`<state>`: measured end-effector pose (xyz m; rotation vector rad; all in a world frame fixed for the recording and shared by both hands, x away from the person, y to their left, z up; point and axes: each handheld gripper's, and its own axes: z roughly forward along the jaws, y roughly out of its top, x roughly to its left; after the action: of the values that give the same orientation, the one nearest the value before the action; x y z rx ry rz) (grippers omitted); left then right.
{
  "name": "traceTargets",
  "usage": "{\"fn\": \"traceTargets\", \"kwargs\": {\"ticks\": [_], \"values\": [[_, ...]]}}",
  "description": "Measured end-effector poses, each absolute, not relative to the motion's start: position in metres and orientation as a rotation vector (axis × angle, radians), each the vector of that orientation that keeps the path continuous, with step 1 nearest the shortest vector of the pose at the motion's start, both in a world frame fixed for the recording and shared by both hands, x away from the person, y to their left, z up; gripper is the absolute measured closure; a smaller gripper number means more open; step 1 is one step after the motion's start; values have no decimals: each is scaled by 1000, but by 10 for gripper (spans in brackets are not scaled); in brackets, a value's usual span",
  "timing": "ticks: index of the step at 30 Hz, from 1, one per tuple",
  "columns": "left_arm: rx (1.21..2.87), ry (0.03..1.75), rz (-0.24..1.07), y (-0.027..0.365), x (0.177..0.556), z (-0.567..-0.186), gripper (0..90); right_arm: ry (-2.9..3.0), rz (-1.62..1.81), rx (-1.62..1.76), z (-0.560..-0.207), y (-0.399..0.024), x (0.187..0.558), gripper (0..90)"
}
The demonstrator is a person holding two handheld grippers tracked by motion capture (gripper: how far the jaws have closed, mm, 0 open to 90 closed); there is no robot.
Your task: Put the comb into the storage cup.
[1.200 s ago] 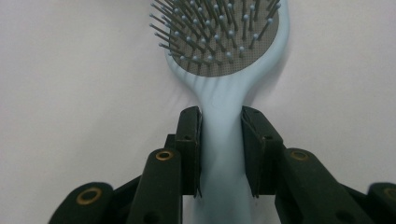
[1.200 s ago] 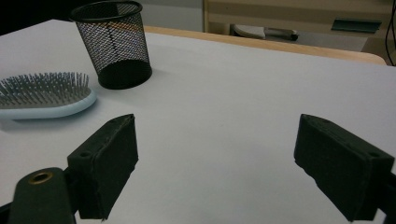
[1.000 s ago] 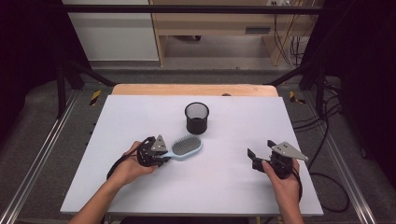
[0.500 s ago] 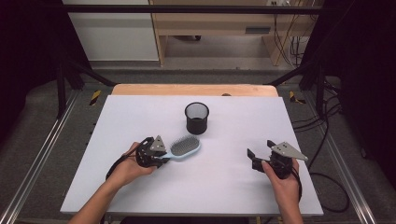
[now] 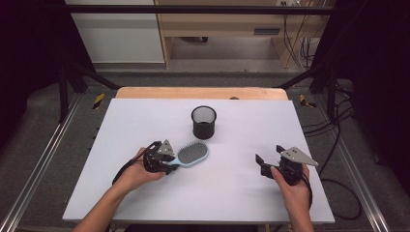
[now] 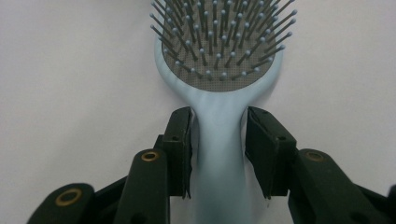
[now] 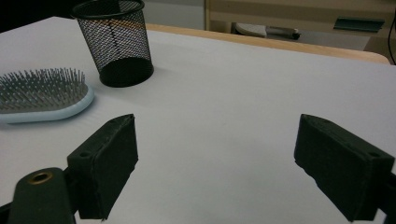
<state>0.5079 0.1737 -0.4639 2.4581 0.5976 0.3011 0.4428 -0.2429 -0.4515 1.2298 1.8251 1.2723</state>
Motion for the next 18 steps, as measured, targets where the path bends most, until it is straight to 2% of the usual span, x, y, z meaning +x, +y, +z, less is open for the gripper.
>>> {"fn": "traceTargets", "kwargs": {"ticks": [4,18], "values": [[2456,600,273,174,508,-464,682,1826,1273,1228,-452,-243,443,135],[2433,625,336,177,504,-461,693,1825,1275,1222,-451,-243,443,135]]}}
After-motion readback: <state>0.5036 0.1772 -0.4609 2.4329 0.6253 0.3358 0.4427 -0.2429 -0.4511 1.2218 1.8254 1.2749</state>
